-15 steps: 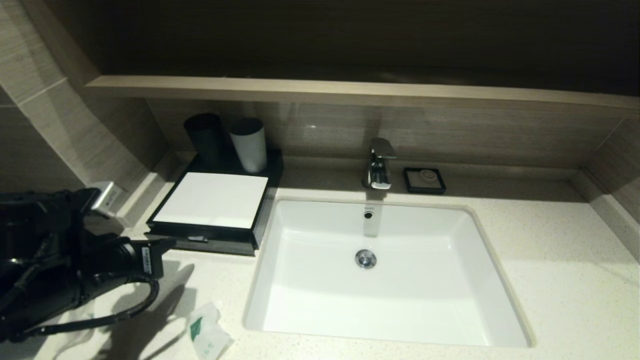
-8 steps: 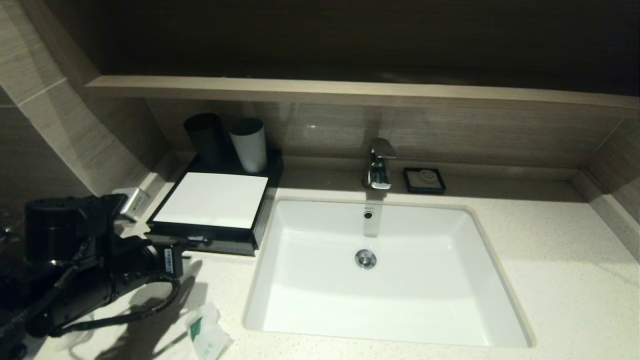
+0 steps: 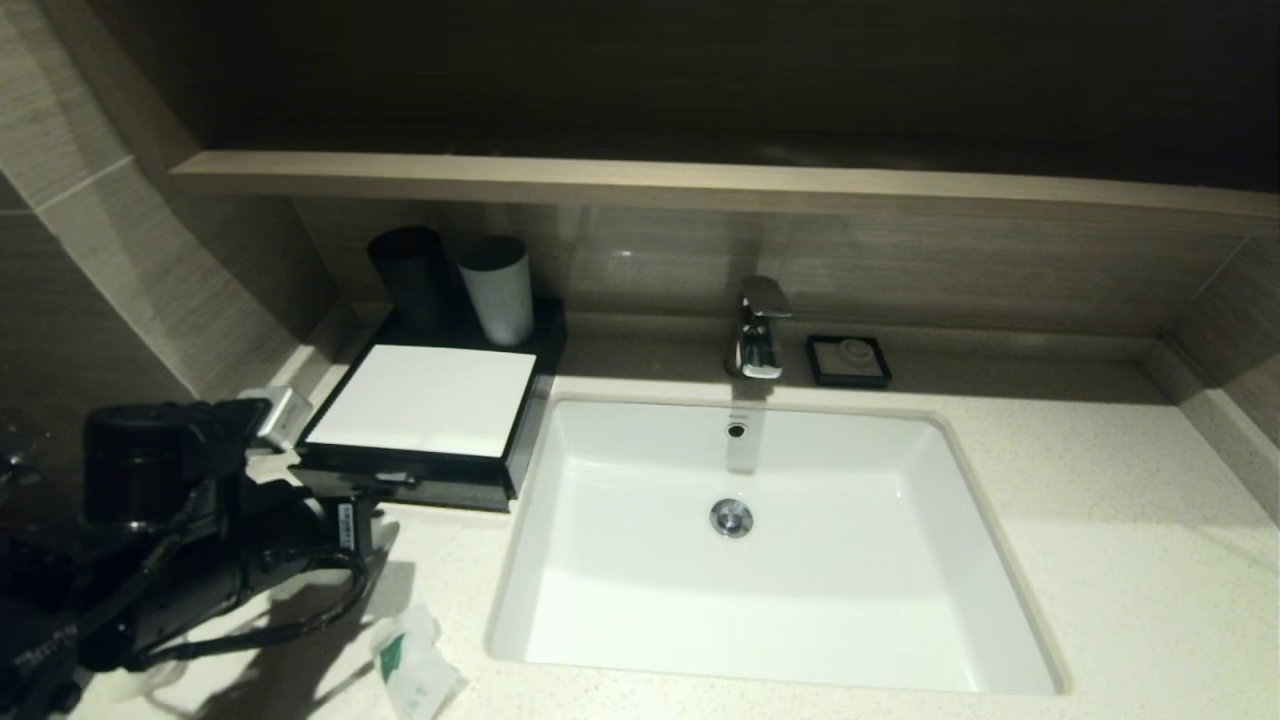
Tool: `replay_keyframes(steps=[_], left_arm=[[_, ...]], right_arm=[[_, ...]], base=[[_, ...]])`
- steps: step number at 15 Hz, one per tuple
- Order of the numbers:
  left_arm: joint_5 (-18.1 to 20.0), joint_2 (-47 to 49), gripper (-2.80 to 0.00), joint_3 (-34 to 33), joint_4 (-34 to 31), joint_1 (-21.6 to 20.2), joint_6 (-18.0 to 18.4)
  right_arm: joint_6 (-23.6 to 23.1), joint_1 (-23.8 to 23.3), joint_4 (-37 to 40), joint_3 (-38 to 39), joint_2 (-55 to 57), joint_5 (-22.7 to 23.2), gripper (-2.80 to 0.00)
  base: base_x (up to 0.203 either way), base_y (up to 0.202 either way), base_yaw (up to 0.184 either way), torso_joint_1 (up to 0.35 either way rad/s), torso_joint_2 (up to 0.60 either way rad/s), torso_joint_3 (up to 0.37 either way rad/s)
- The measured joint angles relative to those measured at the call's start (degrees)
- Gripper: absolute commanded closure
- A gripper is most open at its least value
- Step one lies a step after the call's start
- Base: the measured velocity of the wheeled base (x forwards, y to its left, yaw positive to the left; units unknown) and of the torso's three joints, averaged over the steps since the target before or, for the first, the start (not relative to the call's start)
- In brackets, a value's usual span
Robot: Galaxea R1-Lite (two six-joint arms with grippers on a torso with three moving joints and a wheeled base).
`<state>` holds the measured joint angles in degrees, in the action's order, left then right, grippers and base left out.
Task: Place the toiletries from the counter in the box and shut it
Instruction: Open the drawer
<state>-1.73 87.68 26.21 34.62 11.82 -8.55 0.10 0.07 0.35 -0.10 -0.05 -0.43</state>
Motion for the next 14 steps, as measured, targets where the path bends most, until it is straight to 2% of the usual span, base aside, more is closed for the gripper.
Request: replay_keyframes(steps=[6, 14], left_arm=[[-2.32, 3.27, 0.00, 0.17, 5.38, 0.02, 0.09], [-1.97, 4.16, 0.00, 0.93, 5.41, 0.05, 0.01]], right_arm=[[-0.02, 0.00, -0.02, 0.00, 0.01, -0.03, 0.00], [-0.02, 0.00, -0.02, 0.00, 0.02, -0.01, 0.00]], base=[[0.000, 0.000, 0.000, 0.000, 0.00, 0.000], [0.000, 0.000, 0.000, 0.000, 0.00, 0.000]])
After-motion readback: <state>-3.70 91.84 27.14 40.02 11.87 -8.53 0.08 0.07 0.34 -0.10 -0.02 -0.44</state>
